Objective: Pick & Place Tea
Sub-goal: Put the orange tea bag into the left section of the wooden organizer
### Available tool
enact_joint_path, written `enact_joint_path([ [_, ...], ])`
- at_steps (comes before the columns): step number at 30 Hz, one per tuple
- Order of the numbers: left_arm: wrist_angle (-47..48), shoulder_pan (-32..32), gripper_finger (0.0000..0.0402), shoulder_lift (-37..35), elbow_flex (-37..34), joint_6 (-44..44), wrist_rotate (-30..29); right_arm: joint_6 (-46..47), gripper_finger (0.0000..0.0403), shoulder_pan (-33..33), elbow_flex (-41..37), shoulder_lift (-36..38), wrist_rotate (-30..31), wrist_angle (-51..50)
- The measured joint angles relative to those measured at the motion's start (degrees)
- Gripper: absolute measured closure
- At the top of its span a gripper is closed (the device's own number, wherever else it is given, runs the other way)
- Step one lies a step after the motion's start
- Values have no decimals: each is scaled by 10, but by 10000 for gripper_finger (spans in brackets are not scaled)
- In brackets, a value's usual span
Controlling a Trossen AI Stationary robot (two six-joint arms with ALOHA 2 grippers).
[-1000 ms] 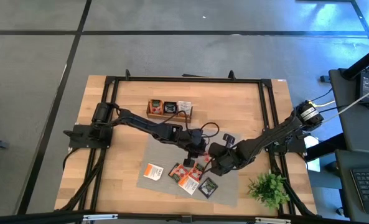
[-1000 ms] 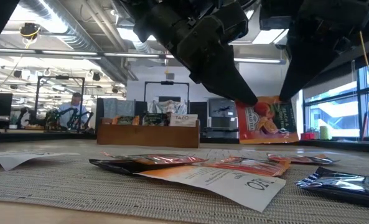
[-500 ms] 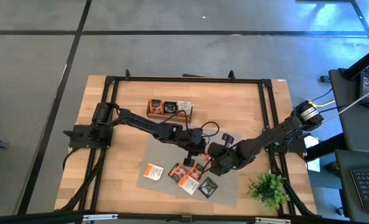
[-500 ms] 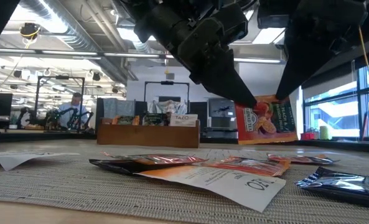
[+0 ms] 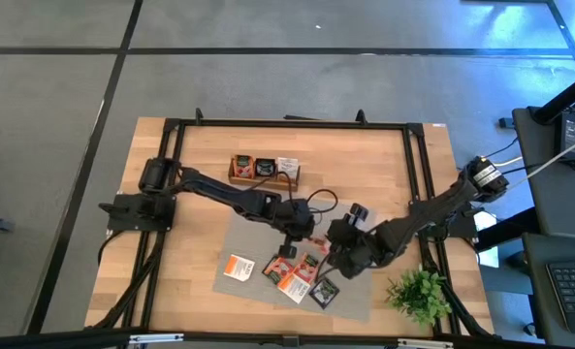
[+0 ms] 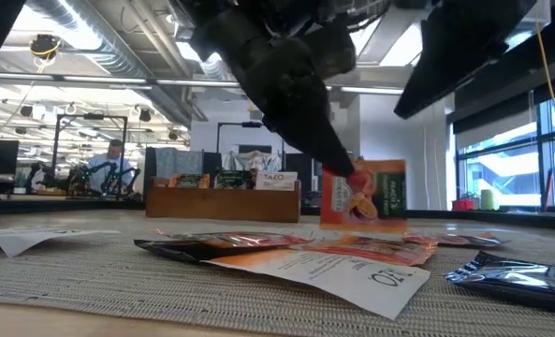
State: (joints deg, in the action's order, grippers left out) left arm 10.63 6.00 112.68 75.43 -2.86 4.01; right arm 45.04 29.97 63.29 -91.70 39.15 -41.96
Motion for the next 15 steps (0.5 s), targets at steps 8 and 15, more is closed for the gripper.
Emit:
enact_joint_path([
  [8, -97, -18, 400, -145, -137, 36, 0, -4, 181, 15, 0, 0, 25, 12],
  [15, -272, -20, 400, -302, -308, 67, -23, -102, 180, 5, 0, 0, 23, 99],
])
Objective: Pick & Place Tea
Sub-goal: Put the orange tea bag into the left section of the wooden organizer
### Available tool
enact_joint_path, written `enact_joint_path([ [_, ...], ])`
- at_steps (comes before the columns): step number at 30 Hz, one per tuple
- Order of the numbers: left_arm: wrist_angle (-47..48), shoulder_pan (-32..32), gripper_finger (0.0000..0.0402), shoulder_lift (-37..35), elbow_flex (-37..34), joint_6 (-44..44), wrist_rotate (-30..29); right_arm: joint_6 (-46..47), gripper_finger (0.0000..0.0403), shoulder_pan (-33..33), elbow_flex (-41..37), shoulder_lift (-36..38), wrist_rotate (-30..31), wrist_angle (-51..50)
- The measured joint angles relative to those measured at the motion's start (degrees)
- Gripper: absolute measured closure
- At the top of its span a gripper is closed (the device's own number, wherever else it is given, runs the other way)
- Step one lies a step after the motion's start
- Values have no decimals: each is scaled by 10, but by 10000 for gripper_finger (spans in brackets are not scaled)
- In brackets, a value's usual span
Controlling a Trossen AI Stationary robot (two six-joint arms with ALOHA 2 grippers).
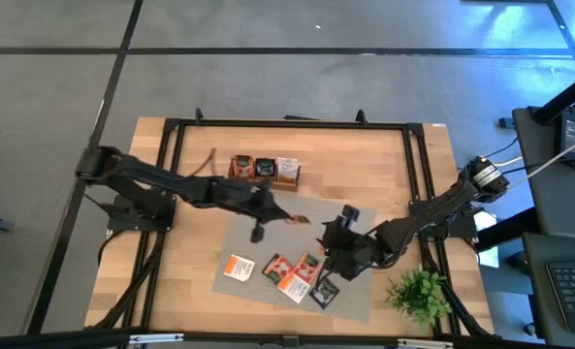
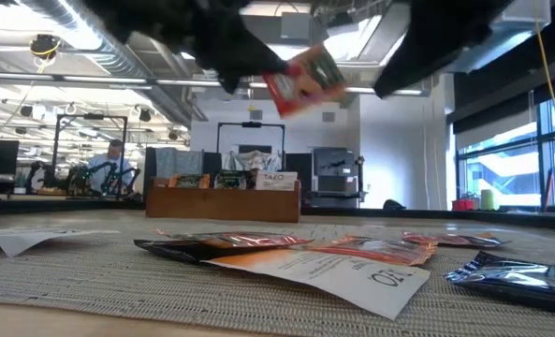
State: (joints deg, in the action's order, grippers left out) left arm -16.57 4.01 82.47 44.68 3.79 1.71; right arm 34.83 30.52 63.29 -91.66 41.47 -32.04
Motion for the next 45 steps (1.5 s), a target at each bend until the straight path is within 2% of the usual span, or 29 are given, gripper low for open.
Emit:
enact_joint_path([
  [6, -113, 0, 399, -132, -123, 10, -19, -203, 180, -27, 0, -8, -17, 184],
  [14, -344, 10, 399, -268, -275, -14, -28, -397, 180, -103, 0, -59, -157, 409],
  [18, -366, 13, 399, -306, -308, -21, -32, -470, 180, -140, 0, -99, -193, 566],
  [25, -364, 13, 399, -325, -320, -50, -36, -455, 180, -204, 0, -154, -269, 745],
  [29, -364, 13, 399, -325, -320, -50, -33, -417, 180, -225, 0, -172, -311, 769],
  [33, -363, 13, 399, -324, -320, -51, -33, -395, 186, -231, 0, -179, -322, 792],
  [45, -353, 13, 398, -324, -320, -60, -32, -398, 280, -230, 0, -178, -322, 822],
])
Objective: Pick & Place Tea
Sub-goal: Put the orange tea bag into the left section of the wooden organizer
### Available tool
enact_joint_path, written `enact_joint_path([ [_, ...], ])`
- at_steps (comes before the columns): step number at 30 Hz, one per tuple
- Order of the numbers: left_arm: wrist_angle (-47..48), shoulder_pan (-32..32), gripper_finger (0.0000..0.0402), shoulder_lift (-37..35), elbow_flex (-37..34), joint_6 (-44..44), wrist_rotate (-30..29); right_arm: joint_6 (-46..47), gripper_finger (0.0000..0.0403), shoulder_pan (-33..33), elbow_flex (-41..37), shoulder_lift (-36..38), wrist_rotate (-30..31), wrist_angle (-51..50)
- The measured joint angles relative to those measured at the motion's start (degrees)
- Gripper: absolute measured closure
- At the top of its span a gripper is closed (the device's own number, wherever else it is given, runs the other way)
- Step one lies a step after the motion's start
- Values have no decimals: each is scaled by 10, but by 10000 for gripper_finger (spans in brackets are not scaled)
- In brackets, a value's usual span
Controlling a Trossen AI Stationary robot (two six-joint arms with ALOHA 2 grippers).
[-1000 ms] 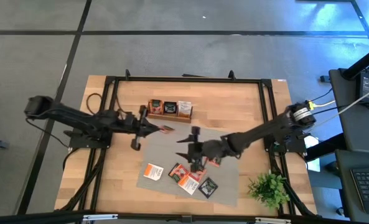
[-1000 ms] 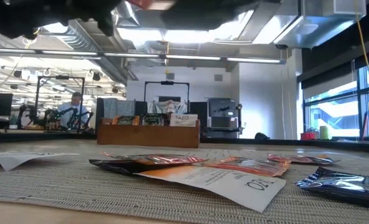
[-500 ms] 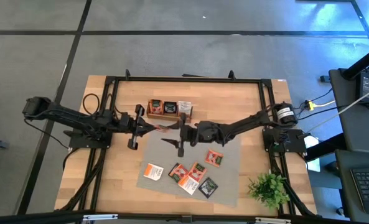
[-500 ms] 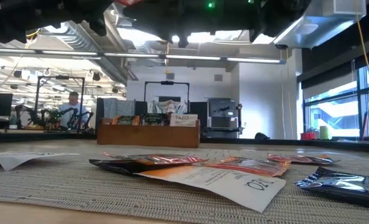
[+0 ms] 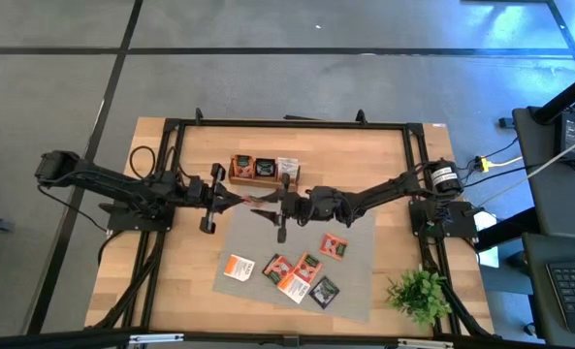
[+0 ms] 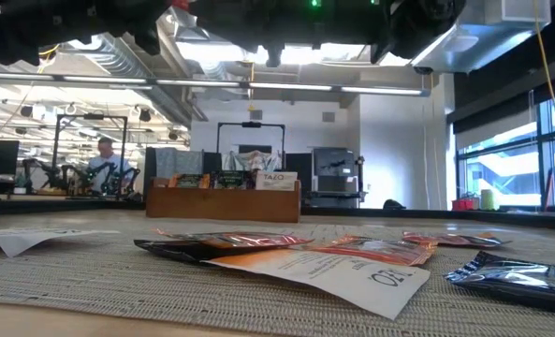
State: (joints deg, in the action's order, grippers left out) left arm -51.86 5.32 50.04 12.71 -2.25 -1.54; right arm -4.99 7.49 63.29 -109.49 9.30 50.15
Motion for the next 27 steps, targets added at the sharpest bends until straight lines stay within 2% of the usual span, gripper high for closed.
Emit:
enact_joint_path([
  [9, 6, 0, 394, 0, 0, 0, 1, -7, 391, 0, 0, 0, 0, -5],
  [14, 11, 0, 390, 0, 0, 0, 1, 3, 384, 0, 0, 0, 1, -17],
  [20, 14, 0, 386, 0, 0, 27, 1, 2, 396, 0, 0, 0, 1, -35],
  [27, 28, -1, 341, 0, 1, 51, 1, 43, 392, 0, 0, 0, 2, -107],
])
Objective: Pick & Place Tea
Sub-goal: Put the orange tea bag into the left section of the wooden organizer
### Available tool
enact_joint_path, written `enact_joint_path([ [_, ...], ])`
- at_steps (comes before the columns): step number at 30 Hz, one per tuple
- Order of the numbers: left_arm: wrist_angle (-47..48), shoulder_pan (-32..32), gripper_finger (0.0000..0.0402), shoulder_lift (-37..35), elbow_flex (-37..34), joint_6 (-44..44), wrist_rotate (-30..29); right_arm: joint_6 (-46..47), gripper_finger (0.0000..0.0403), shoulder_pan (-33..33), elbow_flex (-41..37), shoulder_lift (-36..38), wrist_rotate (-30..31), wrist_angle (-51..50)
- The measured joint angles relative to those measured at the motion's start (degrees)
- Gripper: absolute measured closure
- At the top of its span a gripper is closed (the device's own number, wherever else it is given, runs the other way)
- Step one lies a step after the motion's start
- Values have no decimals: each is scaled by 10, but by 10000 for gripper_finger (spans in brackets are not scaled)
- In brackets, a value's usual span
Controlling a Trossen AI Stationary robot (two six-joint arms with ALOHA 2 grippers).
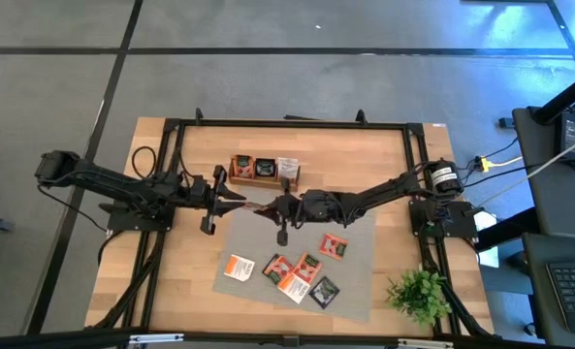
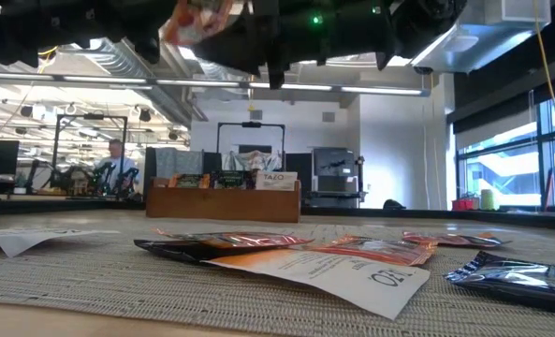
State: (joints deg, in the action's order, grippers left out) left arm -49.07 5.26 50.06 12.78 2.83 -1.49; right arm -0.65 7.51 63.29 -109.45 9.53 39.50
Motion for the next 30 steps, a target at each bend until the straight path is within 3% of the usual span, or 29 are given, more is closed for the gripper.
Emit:
enact_joint_path([
  [15, 36, 0, 284, -4, 0, -2, -1, 65, 393, -1, 0, 0, 0, -113],
  [22, 94, 0, 269, -4, 0, 9, -1, 65, 393, -2, 0, 0, 0, -115],
  [30, 104, -12, 213, -4, 0, 26, -1, 65, 393, -2, 0, 0, 0, -112],
])
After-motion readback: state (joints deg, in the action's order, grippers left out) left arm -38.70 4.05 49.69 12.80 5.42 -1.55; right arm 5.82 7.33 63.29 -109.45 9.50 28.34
